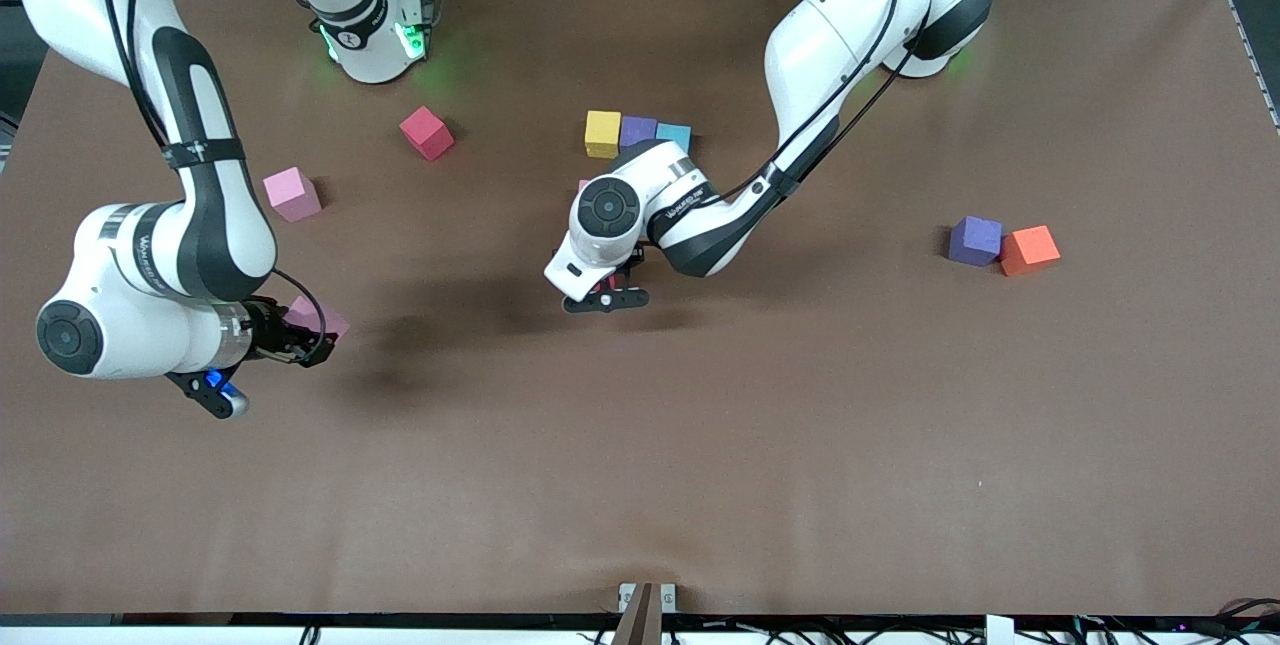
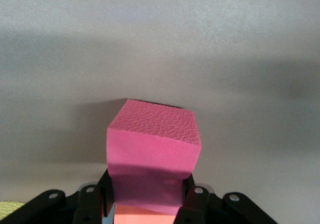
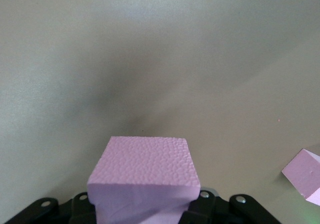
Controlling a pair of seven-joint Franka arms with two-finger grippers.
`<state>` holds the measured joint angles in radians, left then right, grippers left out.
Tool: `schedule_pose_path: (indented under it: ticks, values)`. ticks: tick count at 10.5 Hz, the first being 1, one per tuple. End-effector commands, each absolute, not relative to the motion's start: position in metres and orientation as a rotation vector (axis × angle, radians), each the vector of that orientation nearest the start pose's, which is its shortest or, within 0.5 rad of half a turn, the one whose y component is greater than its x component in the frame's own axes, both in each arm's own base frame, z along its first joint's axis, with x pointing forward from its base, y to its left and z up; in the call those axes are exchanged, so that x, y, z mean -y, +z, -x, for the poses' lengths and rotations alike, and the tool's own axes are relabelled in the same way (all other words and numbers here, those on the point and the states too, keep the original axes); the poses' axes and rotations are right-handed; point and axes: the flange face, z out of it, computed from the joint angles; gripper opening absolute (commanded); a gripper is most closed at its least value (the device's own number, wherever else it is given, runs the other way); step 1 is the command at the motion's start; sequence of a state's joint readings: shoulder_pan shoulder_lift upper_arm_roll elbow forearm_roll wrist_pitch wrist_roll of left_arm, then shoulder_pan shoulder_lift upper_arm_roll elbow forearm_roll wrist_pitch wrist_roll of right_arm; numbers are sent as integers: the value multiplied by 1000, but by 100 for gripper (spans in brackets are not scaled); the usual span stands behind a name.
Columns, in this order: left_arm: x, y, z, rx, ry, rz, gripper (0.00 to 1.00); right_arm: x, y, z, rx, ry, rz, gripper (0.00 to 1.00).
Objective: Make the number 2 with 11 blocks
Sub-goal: 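Lower the red cube below the orange cube with the left gripper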
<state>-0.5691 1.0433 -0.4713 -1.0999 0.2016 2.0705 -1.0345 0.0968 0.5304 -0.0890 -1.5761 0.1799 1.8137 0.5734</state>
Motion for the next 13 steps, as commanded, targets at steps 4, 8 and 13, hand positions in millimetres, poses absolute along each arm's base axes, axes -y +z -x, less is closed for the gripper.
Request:
schedule_pose_path:
  ticks: [4,8,13]
  values:
    - [595,216,-495,215,344,3271,39,-26,316,-651,-942,489,2914,0]
    - [595,214,-493,222,350,3264,41,-26,314,-650,-943,491,2916,0]
    - [594,209,-493,219,357,3258,44,-27,314,-650,-940,491,2917,0]
